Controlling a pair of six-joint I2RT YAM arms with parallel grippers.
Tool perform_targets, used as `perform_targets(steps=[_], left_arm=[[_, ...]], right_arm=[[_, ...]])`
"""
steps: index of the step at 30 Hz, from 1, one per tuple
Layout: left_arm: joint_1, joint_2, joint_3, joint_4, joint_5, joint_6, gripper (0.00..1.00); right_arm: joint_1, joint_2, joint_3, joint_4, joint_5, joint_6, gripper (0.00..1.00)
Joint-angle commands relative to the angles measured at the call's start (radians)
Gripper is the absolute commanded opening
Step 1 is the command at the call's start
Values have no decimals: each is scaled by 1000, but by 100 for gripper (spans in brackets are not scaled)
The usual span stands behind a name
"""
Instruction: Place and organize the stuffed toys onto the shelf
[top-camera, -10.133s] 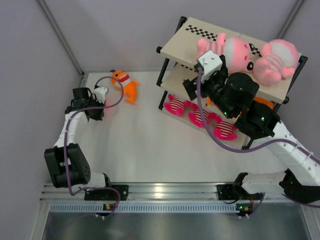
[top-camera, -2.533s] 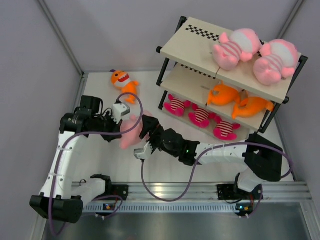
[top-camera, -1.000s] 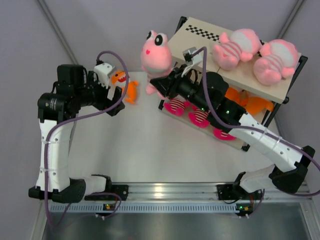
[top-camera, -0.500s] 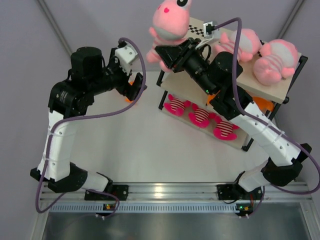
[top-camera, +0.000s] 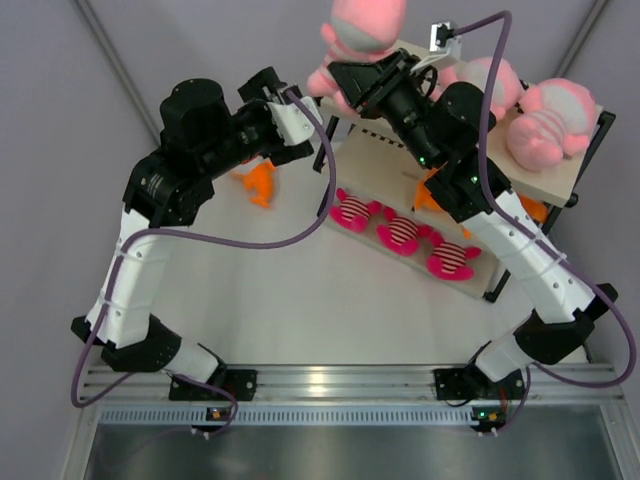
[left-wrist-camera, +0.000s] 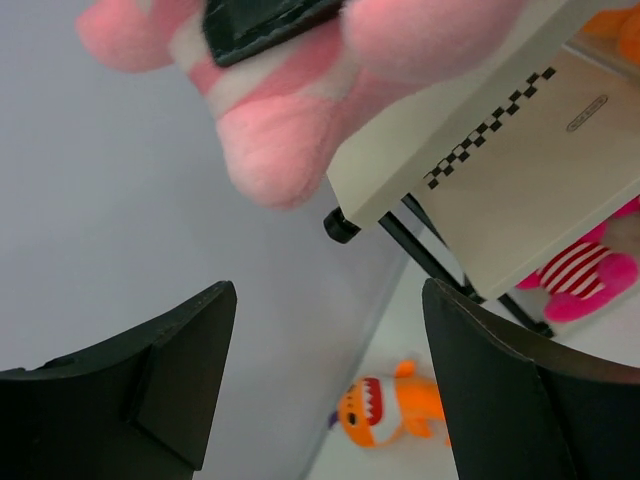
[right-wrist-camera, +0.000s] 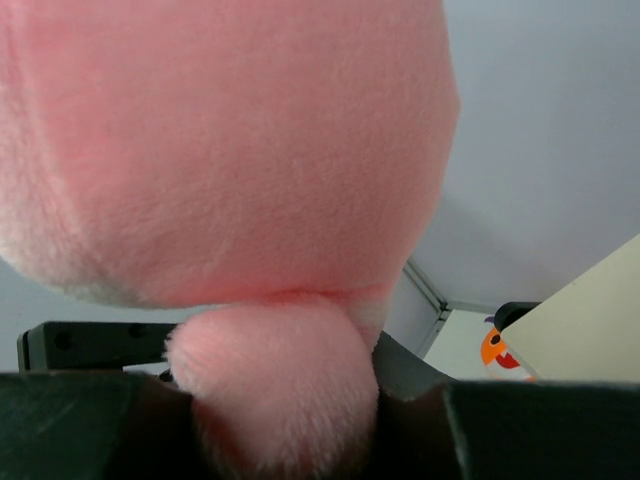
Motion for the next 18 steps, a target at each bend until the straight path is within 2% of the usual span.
perform_targets(steps=[1,3,4,6,8,18], left_arm=[[-5,-50,-84,62,109,383,80],[-5,-111,-148,108,159,561,79],[-5,-133,-231,143,171,600,80],[-5,-180,-302,235,184,660,81],[-5,-188,-345,312,182,685,80],[-7,-153,-318,355,243,738,77]], right_arm=[[-13,14,55,54,-14,36,0],[-13,17,51,64,-11,45,0],[-13,19,43,69,-11,48,0],[-13,19,32,81,-11,59,0],[-15,20,20,93,-19,71,0],[-18,-43,-87,153,-37,76,0]])
